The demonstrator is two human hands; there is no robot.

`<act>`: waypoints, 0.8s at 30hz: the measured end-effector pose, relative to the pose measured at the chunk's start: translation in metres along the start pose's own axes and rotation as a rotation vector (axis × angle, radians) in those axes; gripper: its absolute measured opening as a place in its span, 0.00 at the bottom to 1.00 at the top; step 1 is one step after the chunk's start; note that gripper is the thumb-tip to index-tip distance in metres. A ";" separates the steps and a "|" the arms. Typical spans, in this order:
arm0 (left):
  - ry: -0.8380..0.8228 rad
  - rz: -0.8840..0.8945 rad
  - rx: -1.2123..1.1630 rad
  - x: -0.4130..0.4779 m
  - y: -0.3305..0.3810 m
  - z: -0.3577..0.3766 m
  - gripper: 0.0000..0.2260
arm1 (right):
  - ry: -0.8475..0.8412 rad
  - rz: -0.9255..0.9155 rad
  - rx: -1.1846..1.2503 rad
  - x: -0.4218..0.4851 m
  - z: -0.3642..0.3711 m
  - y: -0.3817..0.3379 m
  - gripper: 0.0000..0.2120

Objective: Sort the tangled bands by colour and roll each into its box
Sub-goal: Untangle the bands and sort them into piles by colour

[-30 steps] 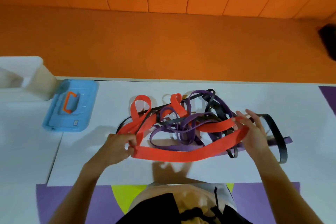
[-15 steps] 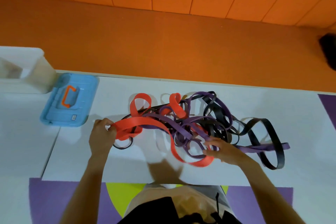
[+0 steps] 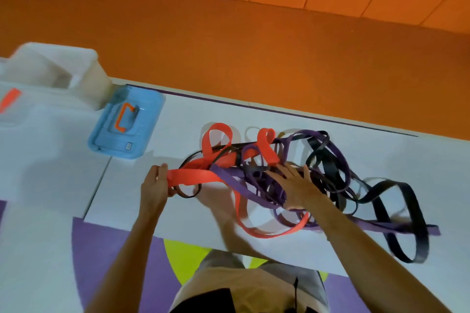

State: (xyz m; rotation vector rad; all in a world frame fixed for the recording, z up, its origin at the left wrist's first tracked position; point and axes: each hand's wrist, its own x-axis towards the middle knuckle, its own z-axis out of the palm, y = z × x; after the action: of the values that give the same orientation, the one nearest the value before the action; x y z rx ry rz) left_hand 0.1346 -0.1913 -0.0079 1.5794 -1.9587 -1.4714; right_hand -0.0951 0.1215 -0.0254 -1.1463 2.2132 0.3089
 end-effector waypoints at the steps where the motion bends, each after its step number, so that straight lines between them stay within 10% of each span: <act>1: 0.000 -0.003 -0.010 -0.001 0.002 0.001 0.15 | -0.036 -0.008 -0.014 0.005 0.006 0.001 0.57; 8: -0.022 0.020 0.010 -0.006 0.006 0.008 0.13 | -0.003 -0.036 0.003 0.000 0.028 0.016 0.61; 11: -0.021 0.053 0.039 -0.007 0.005 0.013 0.08 | 0.208 0.026 -0.099 -0.008 0.041 0.006 0.44; 15: -0.027 0.051 0.036 -0.007 0.008 0.015 0.07 | 0.388 0.054 0.267 -0.008 0.034 0.007 0.22; 24: -0.074 0.151 0.062 -0.005 0.027 0.025 0.07 | 0.618 0.076 1.118 -0.046 -0.008 0.036 0.20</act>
State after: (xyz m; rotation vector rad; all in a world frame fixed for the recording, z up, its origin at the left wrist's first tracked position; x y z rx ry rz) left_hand 0.1028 -0.1757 0.0035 1.3847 -2.1322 -1.4416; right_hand -0.1076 0.1691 0.0066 -0.5241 2.3062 -1.2583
